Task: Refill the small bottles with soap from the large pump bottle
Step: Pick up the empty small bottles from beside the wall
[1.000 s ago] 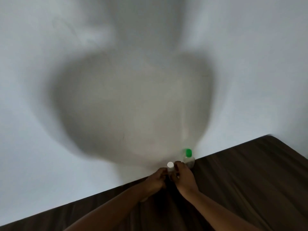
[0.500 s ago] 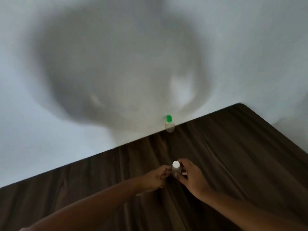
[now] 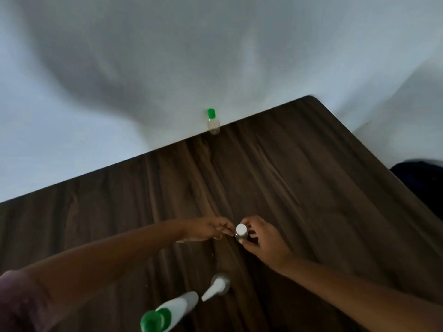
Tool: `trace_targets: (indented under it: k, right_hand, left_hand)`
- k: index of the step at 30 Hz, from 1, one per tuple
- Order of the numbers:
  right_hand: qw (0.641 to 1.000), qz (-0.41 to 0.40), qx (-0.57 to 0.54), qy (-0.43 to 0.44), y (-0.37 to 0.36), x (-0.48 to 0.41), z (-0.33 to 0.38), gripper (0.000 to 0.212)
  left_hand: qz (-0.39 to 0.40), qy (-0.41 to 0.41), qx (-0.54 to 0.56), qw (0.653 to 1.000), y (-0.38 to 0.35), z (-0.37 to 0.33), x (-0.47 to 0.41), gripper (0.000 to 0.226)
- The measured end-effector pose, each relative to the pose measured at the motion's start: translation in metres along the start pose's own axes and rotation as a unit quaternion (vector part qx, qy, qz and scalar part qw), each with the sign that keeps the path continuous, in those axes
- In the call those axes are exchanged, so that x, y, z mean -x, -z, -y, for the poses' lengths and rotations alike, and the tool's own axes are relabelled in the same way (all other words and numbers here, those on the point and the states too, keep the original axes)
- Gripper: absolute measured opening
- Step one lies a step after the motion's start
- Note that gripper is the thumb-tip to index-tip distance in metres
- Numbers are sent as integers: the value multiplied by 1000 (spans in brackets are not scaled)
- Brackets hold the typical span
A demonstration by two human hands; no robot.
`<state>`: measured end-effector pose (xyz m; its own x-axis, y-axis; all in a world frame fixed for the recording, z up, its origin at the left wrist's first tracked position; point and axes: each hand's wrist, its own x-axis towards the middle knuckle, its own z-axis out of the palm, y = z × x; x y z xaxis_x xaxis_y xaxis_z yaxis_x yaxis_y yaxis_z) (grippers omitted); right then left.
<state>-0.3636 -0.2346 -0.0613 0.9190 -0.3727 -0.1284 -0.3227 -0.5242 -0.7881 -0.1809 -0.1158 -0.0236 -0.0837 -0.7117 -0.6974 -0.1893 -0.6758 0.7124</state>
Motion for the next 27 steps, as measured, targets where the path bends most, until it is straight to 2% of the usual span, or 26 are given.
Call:
trace_targets:
  k: [5,14,22,24,27]
  right_hand:
    - [999,41,0,-12,-11,36,4,31]
    - [997,75,17,-16,-18,63,2,35]
    - [995,96,4,-36,-15,66,2,38]
    - [993,107,10,-43,-14,65,3,43]
    - [991,125,25,-46,-10,64,2,61]
  left_hand:
    - [25,34,-37,998,-19,0,2,35]
    - [70,34,-52,996,-42,7,5,34]
    - [66,37,-50,996,-47,6,7,35]
    - [65,37,-49,996,-47,5,7,36]
    - [57,31,-56,996,-42,4,7,36]
